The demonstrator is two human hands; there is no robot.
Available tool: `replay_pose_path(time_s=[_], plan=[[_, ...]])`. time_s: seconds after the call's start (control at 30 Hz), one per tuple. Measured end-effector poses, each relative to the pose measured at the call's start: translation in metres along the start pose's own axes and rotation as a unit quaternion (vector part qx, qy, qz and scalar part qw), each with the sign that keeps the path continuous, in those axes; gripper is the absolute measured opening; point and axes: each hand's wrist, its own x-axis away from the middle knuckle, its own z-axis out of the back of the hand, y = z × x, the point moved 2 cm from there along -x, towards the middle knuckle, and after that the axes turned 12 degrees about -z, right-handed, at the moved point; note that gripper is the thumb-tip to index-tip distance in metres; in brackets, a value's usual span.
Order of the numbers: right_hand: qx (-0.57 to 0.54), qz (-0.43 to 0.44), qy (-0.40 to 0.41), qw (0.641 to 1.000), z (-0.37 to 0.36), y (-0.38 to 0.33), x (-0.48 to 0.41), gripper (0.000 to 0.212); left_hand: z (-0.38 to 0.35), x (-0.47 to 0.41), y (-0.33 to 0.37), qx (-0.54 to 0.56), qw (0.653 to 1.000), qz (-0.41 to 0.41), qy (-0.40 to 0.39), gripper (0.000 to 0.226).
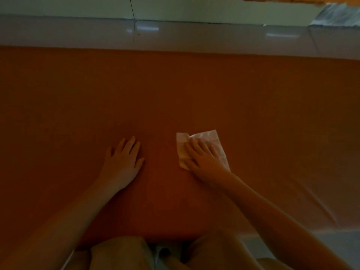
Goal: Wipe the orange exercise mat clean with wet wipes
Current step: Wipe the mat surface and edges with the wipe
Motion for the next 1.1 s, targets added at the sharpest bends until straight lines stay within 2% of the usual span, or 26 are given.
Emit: replay_pose_path(time_s=[0.07,0.17,0.2,0.3,0.37,0.43,0.5,0.53,0.6,0.63,0.67,0.73,0.77,0.83,0.97,1.03,1.1], plan=[[0.026,0.018,-0.023,0.999,0.001,0.013,0.005,0.065,-0.002,-0.001,0.0,0.002,1.0,0.006,0.006,0.063],[0.061,-0.031,-0.011,0.998,0.007,0.045,-0.004,0.098,0.0,-0.001,-0.002,0.005,1.0,0.0,0.008,0.063],[0.066,-0.058,0.007,0.996,0.011,0.053,-0.013,0.097,0.0,-0.001,-0.002,0.007,1.0,-0.001,0.008,0.063],[0.039,-0.118,0.04,0.991,0.018,0.05,-0.035,0.072,0.0,0.0,-0.002,0.014,1.0,-0.002,0.013,0.063],[0.024,-0.089,0.039,0.995,0.017,0.029,-0.042,0.07,-0.001,0.0,-0.003,0.02,1.0,-0.003,0.017,0.064],[0.038,-0.005,0.027,0.999,0.011,0.01,-0.036,0.073,-0.002,0.0,-0.003,0.022,1.0,-0.003,0.018,0.064],[0.038,0.066,-0.015,0.997,0.007,0.006,-0.022,0.092,-0.001,-0.001,-0.003,0.015,1.0,-0.005,0.015,0.063],[0.049,0.077,-0.033,0.995,0.008,0.011,-0.02,0.101,0.0,-0.001,-0.003,0.013,1.0,-0.004,0.015,0.063],[0.09,0.064,-0.015,0.994,0.015,0.027,-0.033,0.112,0.0,-0.002,-0.003,0.008,1.0,-0.004,0.016,0.064],[0.104,0.039,0.013,0.994,0.021,0.034,-0.043,0.109,0.001,-0.002,-0.002,0.004,1.0,-0.006,0.015,0.064],[0.108,0.003,0.042,0.993,0.026,0.039,-0.056,0.098,0.001,-0.002,-0.003,0.0,1.0,-0.009,0.013,0.064],[0.07,-0.067,0.073,0.993,0.033,0.034,-0.074,0.071,0.001,-0.003,-0.003,-0.008,1.0,-0.012,0.012,0.065],[0.046,-0.081,0.075,0.993,0.033,0.023,-0.078,0.066,0.001,-0.003,-0.004,-0.011,1.0,-0.013,0.012,0.065],[0.027,-0.049,0.074,0.996,0.028,-0.003,-0.073,0.064,0.001,-0.003,-0.005,-0.012,1.0,-0.014,0.006,0.065],[0.054,0.115,0.036,0.991,0.012,-0.017,-0.049,0.072,0.003,-0.005,-0.006,-0.011,1.0,-0.012,-0.001,0.068],[0.089,0.118,0.043,0.988,0.021,0.001,-0.064,0.072,0.005,-0.005,-0.006,-0.009,1.0,-0.021,0.009,0.084],[0.105,0.061,0.075,0.99,0.037,0.013,-0.089,0.079,0.008,-0.006,-0.008,0.009,0.999,-0.03,0.017,0.097]])
